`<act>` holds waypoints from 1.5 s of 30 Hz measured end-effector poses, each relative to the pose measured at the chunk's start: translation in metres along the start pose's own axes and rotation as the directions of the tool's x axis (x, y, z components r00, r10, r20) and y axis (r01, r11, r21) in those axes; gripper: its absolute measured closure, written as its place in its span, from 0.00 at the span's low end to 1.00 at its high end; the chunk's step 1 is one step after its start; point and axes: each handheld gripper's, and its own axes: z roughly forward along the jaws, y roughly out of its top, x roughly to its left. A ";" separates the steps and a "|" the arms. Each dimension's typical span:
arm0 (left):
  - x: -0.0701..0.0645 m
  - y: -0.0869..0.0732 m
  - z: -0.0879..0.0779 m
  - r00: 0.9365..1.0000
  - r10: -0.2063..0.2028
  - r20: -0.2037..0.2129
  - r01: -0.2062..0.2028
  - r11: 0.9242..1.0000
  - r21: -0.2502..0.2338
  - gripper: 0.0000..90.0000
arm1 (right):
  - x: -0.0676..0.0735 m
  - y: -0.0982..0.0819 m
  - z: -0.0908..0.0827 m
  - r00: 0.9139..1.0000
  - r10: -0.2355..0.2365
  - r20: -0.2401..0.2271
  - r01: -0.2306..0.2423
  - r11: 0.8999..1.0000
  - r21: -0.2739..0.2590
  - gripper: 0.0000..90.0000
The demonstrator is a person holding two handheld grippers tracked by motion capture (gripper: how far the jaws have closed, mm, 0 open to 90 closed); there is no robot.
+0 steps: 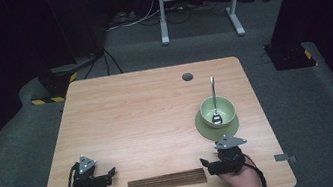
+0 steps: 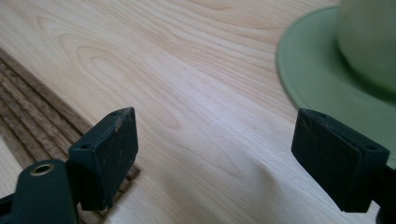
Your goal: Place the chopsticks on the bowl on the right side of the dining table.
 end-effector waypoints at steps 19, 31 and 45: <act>-0.001 0.000 0.000 1.000 0.000 -0.001 0.000 1.000 -0.003 0.16 | 0.039 0.008 0.019 0.987 -0.090 -0.132 0.089 0.996 -0.015 0.36; -0.001 0.000 0.000 1.000 -0.001 0.000 0.001 1.000 -0.002 0.16 | 0.045 0.006 0.022 0.976 -0.115 -0.185 0.114 0.993 -0.011 0.63; 0.000 0.000 0.000 1.000 0.000 0.000 0.000 1.000 -0.002 0.16 | 0.044 0.004 0.024 0.972 -0.116 -0.205 0.121 0.993 0.013 0.73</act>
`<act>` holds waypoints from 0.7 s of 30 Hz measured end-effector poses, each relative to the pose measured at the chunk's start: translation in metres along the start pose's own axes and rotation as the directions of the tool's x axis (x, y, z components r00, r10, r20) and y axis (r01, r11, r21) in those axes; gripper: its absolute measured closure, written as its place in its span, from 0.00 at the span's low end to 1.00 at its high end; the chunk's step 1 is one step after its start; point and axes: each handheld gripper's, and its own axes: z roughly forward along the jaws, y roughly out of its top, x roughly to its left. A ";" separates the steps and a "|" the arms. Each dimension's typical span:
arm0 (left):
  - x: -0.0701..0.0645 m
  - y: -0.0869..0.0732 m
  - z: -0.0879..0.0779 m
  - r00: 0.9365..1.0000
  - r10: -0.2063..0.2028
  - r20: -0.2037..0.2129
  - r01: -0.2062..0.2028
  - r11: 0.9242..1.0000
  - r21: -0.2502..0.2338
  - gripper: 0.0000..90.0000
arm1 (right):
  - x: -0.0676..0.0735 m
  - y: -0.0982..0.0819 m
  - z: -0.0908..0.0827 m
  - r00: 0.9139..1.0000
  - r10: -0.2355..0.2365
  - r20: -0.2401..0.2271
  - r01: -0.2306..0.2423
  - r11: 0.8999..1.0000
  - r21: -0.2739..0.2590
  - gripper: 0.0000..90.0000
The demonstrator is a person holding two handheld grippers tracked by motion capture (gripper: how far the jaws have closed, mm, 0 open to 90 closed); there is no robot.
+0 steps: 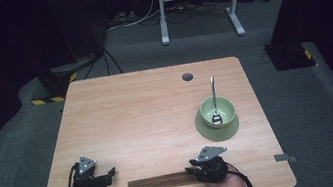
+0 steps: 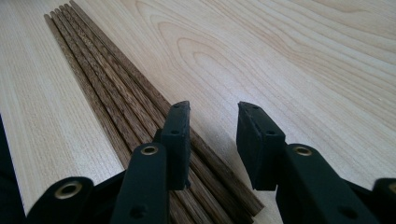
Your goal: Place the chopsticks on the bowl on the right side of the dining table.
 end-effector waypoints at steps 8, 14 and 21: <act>0.000 0.000 0.000 1.000 0.000 0.000 0.000 1.000 0.000 0.16 | -0.002 -0.002 0.001 1.000 0.008 0.003 -0.008 1.000 0.015 0.76; 0.000 0.000 0.000 1.000 -0.001 0.001 0.001 1.000 -0.001 0.17 | -0.005 -0.003 0.001 1.000 0.013 0.017 -0.013 1.000 0.018 0.80; 0.000 0.000 0.000 1.000 -0.001 0.000 0.001 1.000 -0.001 0.17 | -0.009 -0.003 -0.001 0.999 0.021 0.030 -0.022 1.000 0.014 0.83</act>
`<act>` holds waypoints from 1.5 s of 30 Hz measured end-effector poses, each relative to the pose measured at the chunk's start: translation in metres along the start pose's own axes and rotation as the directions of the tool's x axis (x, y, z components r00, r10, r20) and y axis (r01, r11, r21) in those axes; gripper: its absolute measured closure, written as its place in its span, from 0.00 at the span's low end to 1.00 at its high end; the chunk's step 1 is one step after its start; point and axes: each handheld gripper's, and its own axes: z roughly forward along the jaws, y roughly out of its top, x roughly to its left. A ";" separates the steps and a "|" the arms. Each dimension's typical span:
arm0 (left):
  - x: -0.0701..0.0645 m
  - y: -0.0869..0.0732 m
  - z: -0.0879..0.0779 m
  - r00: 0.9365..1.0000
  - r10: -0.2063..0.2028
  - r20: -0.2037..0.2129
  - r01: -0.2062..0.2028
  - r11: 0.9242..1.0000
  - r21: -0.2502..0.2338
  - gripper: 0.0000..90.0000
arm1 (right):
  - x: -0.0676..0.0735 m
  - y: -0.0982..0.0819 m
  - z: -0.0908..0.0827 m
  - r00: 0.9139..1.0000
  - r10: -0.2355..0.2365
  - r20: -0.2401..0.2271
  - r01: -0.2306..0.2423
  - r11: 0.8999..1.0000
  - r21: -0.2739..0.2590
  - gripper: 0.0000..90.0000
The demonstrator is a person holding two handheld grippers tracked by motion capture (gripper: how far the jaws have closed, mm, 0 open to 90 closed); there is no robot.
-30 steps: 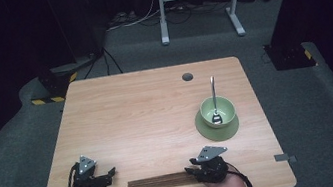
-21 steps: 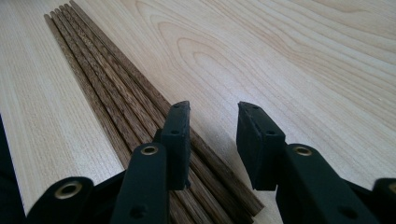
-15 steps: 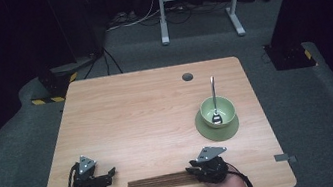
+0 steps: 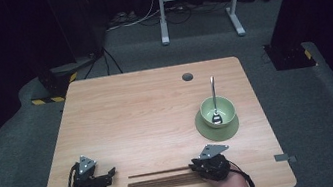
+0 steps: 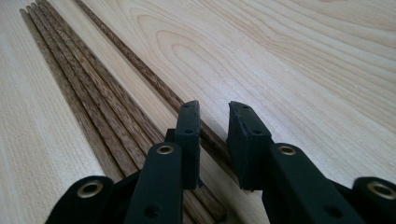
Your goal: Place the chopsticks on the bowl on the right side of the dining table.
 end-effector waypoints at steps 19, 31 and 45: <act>0.000 0.000 0.000 1.000 -0.001 -0.002 0.001 1.000 -0.001 0.17 | -0.023 0.010 0.009 0.998 0.038 0.047 -0.038 0.999 -0.005 0.87; 0.000 0.000 -0.001 1.000 -0.002 -0.003 0.002 1.000 -0.001 0.17 | -0.022 0.006 0.006 0.997 -0.046 0.056 0.046 0.999 -0.002 0.85; 0.000 0.000 -0.001 1.000 -0.002 -0.002 0.002 1.000 -0.002 0.18 | -0.016 0.008 0.011 0.996 -0.090 0.006 0.090 0.996 -0.017 0.85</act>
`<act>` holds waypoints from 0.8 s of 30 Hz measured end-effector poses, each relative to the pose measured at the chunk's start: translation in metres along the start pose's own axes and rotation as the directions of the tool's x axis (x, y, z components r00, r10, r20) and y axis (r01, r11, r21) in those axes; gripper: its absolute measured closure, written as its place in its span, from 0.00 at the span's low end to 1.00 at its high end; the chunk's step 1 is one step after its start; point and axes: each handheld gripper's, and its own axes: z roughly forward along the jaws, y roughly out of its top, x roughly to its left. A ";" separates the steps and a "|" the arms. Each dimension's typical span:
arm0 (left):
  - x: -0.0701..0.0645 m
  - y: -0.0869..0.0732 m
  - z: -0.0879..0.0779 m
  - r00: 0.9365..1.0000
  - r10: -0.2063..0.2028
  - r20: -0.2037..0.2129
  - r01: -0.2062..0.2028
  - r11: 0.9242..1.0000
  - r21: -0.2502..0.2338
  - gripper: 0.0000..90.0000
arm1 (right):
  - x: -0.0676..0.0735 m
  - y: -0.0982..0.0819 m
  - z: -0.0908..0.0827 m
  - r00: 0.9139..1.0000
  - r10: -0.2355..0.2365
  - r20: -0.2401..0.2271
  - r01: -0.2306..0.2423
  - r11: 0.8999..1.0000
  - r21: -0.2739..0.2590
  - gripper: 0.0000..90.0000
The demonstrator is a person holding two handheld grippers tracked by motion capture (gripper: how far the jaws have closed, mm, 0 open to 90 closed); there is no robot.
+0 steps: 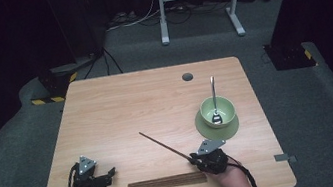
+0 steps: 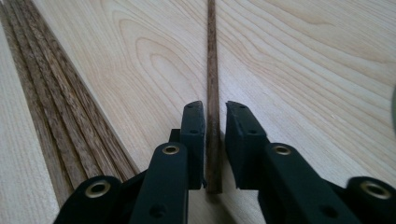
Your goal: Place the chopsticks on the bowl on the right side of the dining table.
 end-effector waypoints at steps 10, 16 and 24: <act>0.000 0.000 0.000 1.000 0.000 0.000 0.000 1.000 0.000 0.18 | 0.003 0.013 0.012 0.999 -0.038 0.015 0.038 0.999 0.024 0.84; 0.000 0.000 0.000 1.000 0.000 0.000 0.000 1.000 -0.001 0.18 | 0.001 0.014 0.011 0.999 -0.038 0.013 0.037 0.999 0.034 0.84; 0.000 0.000 0.000 1.000 -0.001 0.001 0.001 1.000 0.000 0.18 | 0.001 0.007 0.006 0.999 -0.029 0.019 0.029 0.999 0.019 0.85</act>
